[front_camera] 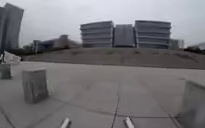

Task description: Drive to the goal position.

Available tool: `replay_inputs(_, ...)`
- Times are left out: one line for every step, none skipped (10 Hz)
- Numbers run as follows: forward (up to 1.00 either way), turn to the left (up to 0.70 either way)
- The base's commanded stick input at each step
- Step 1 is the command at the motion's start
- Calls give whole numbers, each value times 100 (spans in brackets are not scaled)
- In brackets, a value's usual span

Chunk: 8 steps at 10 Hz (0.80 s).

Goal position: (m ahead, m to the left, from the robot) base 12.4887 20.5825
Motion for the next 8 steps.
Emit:
replay_inputs(100, 0)
replay_inputs(100, 0)
replay_inputs(100, 0)
replay_inputs(100, 0)
replay_inputs(100, 0)
replay_inputs(100, 0)
replay_inputs(100, 0)
replay_inputs(100, 0)
